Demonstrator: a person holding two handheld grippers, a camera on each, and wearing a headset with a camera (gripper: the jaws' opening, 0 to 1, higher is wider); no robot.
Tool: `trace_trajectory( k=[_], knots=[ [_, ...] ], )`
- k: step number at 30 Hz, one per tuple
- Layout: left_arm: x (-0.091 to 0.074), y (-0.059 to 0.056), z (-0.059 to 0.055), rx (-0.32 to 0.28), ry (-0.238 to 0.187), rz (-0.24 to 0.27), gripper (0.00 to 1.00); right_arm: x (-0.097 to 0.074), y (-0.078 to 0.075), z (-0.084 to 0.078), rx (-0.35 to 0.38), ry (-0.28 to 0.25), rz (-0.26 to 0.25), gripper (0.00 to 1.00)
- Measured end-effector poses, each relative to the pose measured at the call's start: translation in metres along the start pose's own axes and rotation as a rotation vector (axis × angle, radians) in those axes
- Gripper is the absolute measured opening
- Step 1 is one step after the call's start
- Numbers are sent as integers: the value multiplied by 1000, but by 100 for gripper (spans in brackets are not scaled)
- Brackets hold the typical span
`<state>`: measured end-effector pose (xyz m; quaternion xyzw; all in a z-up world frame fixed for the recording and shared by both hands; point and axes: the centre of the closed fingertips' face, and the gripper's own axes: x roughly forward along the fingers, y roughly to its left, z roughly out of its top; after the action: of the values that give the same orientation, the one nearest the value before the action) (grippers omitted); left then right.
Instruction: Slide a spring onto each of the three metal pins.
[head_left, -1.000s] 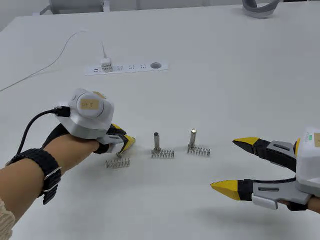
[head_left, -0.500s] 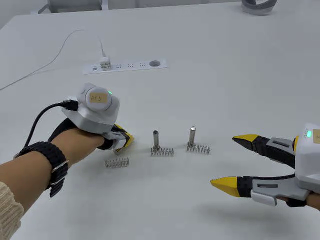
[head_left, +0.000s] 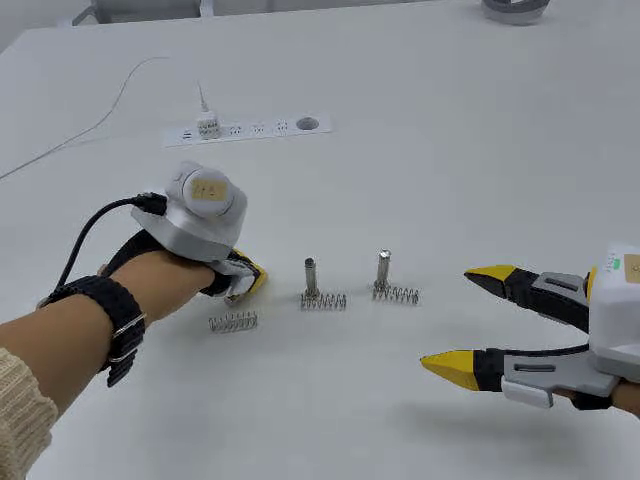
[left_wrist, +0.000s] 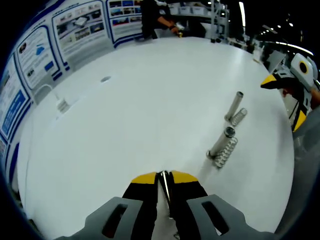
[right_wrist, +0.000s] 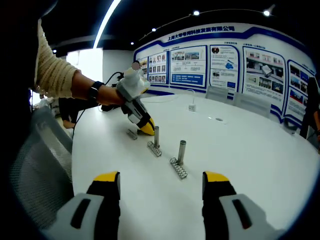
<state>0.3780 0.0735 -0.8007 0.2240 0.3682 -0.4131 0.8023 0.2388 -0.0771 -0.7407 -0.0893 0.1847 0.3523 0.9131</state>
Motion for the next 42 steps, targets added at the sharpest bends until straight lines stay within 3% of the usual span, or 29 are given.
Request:
trace_trajectory(
  k=[18, 26, 42],
  knots=[
    [0, 3, 0, -37, 32, 41, 7, 0, 0, 0, 1, -1, 1, 68],
    [-11, 3, 7, -60, -3, 37, 7, 1, 1, -1, -1, 2, 5, 68],
    [-32, -2, 10, -74, -53, 31, 7, 2, 4, 1, -11, 3, 16, 68]
  ],
)
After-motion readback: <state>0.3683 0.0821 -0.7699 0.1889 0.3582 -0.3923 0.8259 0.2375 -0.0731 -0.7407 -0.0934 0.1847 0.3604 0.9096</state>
